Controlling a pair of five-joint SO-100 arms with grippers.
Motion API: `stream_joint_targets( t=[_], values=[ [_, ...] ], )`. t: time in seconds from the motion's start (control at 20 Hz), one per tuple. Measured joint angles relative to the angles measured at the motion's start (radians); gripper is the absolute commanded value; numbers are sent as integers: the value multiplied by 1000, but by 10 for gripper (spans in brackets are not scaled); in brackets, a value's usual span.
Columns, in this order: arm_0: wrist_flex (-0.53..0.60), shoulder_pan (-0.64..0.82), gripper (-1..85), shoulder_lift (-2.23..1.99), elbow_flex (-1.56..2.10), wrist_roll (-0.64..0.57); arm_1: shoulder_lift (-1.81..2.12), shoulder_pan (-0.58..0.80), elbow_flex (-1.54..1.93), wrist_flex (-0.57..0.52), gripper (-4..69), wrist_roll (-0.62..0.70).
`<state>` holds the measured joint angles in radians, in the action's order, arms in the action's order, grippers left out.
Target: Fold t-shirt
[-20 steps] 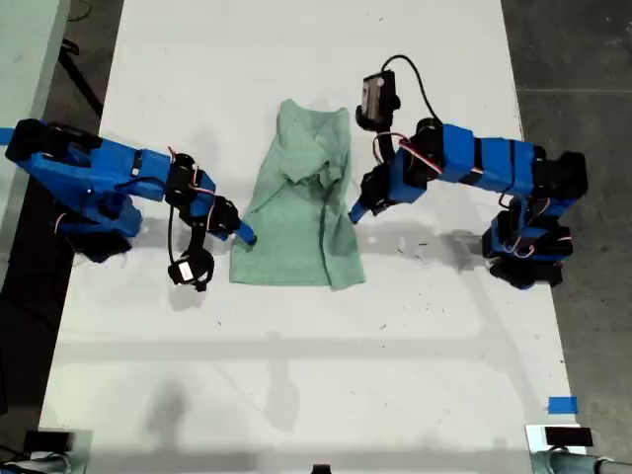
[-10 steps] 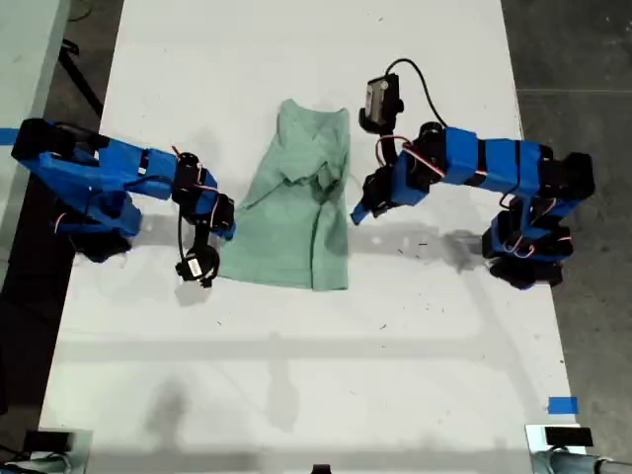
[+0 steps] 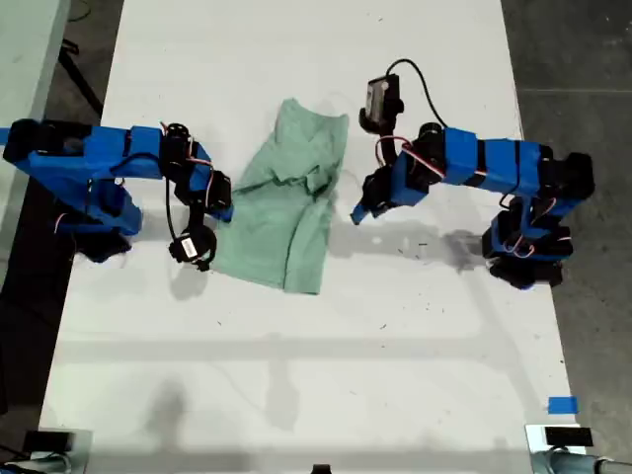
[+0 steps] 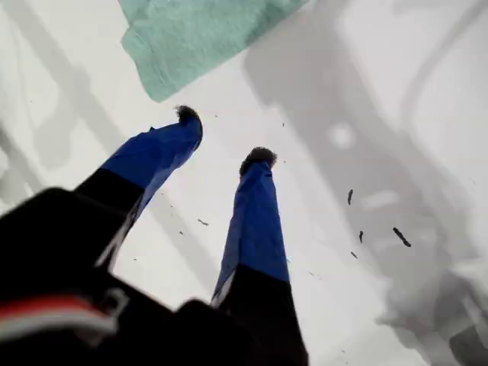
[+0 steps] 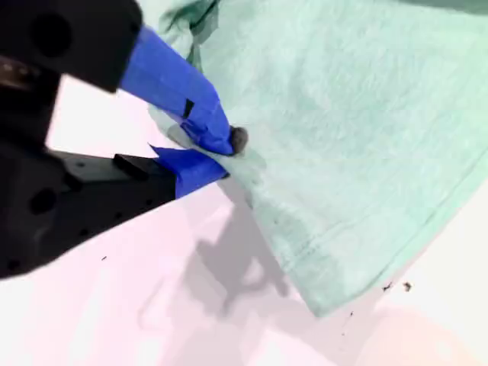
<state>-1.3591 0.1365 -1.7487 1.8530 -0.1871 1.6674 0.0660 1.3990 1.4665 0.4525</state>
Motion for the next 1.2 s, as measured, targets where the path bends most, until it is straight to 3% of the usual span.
stream_joint_targets(
  t=[0.25,0.55,0.6,0.75,0.95,1.2],
  values=[
    [-21,-103,0,417,-459,0,29,-2,6,0,151,-9],
    [-69,-123,17,845,-871,0,51,-8,44,0,147,-18],
    [-69,-123,44,891,-916,0,64,-9,55,-5,147,-21],
    [-69,-115,252,930,-985,-2,87,-9,89,-21,146,-28],
    [-95,-98,303,899,-1011,-69,89,-9,120,-40,145,-28],
    [-305,-46,302,646,-973,-107,123,-9,155,-48,145,-28]
  ],
)
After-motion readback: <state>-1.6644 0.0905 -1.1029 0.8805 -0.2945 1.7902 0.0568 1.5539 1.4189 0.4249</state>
